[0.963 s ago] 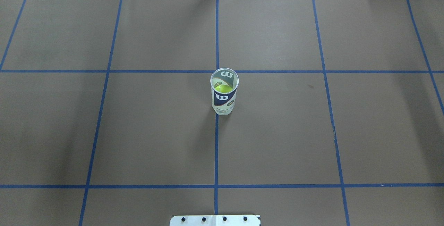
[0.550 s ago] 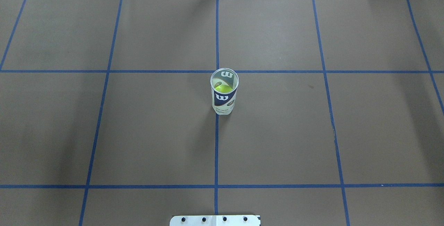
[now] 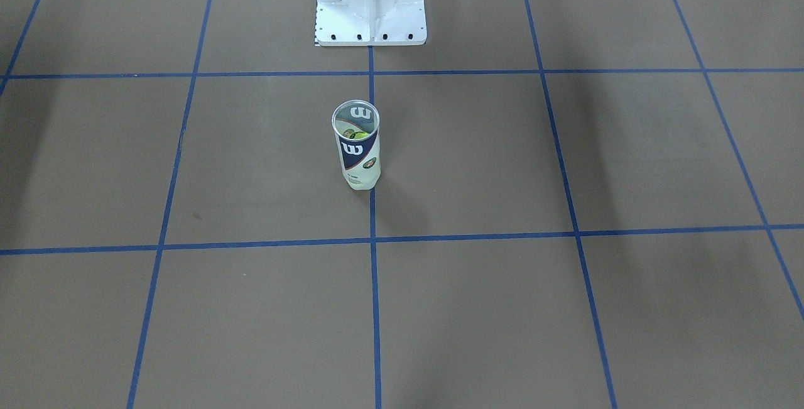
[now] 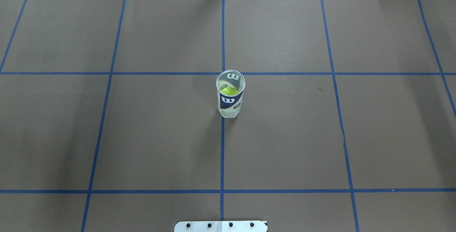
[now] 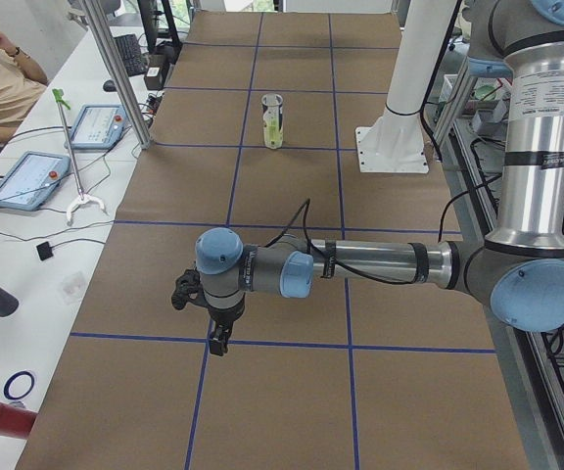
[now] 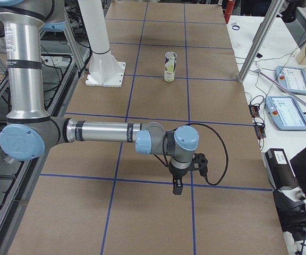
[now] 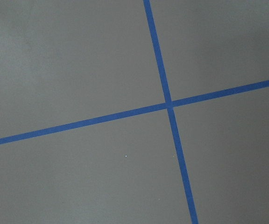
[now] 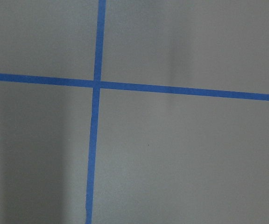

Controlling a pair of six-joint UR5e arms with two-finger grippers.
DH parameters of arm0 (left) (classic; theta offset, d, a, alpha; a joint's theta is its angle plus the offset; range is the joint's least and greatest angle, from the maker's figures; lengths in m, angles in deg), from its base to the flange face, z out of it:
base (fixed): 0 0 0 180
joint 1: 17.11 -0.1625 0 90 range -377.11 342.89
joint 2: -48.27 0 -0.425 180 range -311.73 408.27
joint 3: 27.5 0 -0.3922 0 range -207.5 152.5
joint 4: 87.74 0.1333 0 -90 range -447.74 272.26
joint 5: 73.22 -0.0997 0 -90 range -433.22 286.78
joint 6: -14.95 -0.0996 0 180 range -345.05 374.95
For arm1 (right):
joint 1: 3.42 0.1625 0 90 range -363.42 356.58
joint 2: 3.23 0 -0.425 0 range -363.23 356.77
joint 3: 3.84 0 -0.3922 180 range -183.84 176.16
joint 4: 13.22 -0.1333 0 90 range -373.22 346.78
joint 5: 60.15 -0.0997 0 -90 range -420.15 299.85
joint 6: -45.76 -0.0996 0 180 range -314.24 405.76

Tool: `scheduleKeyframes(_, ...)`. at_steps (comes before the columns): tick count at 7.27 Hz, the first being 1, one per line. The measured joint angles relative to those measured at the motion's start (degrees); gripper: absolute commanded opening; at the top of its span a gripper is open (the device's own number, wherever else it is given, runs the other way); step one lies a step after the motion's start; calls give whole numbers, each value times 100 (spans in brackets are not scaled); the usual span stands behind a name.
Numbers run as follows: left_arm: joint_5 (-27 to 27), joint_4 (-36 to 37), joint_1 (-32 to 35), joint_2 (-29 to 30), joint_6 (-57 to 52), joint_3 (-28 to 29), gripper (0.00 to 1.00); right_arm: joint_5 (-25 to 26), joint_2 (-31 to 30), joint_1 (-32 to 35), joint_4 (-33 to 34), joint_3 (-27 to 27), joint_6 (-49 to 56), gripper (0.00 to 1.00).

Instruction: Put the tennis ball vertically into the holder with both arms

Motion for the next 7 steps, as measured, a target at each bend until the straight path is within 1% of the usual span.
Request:
scheduleKeyframes(4, 0, 25, 0, -22, 2, 12, 100, -8, -6, 0, -30, -3, 4, 100)
scheduleKeyframes(7, -4, 51, 1, -217, 7, 31, 100, -11, -95, 0, -39, 22, 12, 100)
